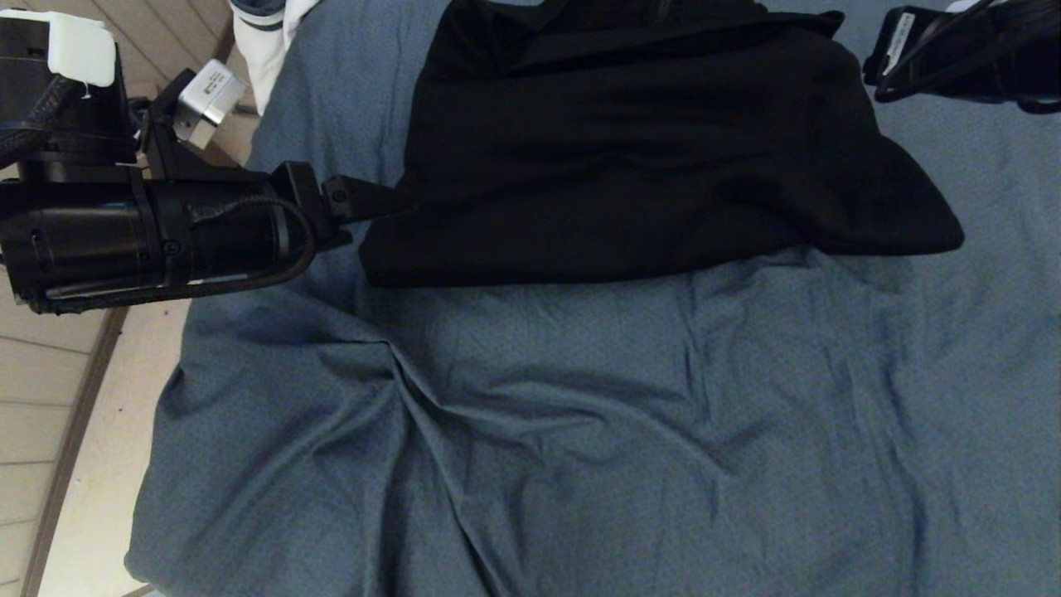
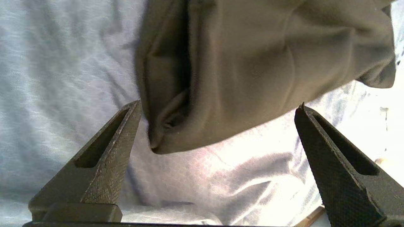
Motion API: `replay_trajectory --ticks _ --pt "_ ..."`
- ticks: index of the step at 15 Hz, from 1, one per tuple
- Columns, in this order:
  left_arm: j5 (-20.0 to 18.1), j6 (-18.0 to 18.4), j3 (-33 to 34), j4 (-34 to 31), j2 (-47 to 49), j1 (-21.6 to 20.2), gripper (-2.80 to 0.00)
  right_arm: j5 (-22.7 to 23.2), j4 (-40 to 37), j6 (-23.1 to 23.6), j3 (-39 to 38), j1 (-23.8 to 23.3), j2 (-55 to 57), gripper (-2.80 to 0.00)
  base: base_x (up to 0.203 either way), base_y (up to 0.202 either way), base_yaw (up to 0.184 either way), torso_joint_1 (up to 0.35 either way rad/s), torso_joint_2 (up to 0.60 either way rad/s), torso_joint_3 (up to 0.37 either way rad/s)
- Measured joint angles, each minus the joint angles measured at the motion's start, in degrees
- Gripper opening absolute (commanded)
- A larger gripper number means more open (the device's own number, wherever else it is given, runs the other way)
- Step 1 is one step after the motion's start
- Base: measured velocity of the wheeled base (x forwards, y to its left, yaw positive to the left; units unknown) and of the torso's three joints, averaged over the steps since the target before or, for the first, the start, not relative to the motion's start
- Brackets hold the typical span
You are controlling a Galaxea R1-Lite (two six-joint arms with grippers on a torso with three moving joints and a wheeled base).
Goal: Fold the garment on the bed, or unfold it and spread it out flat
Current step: Fold the black sweatshirt
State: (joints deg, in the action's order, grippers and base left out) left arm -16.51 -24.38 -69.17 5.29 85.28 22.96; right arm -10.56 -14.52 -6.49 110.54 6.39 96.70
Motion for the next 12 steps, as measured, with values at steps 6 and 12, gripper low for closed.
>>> replay_trajectory --ticks 6,12 --pt "0.0 -0.3 -1.7 0.0 -0.4 0.0 0.00 -0.1 -4.2 0.6 1.2 -2.8 -3.4 -2.80 0.000 0.000 0.000 0.000 0.00 0.000" --pt "2.0 4.8 -5.5 -6.4 0.2 -3.3 0.00 5.2 -17.1 0.3 -1.7 -12.7 -5.1 -2.80 0.000 0.000 0.000 0.000 0.00 0.000"
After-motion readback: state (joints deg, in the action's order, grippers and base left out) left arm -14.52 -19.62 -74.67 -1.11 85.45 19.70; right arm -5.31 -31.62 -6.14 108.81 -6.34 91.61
